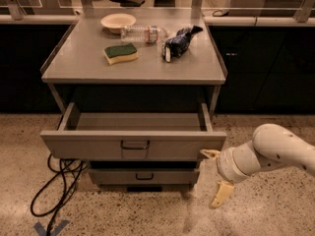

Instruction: Close top drawer

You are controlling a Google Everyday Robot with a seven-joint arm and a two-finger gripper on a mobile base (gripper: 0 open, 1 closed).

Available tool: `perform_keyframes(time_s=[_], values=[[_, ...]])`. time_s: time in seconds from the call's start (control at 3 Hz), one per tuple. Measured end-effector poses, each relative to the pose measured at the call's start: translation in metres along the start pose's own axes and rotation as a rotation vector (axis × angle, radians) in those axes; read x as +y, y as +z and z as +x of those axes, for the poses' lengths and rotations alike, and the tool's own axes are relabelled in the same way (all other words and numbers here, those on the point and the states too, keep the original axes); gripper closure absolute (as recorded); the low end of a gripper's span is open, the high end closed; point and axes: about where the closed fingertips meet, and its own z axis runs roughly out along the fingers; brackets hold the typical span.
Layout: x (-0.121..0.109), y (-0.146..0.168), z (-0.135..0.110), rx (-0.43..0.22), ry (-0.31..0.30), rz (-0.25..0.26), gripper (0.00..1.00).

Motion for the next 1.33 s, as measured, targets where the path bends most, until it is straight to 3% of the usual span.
perform_keyframes(time_s=[0.67,1.33], values=[[-0.042,0.0,-0.068,-0.007,-0.151,0.061,0.0],[-0.08,0.01,-0.111,0.02,-0.2,0.041,0.0]])
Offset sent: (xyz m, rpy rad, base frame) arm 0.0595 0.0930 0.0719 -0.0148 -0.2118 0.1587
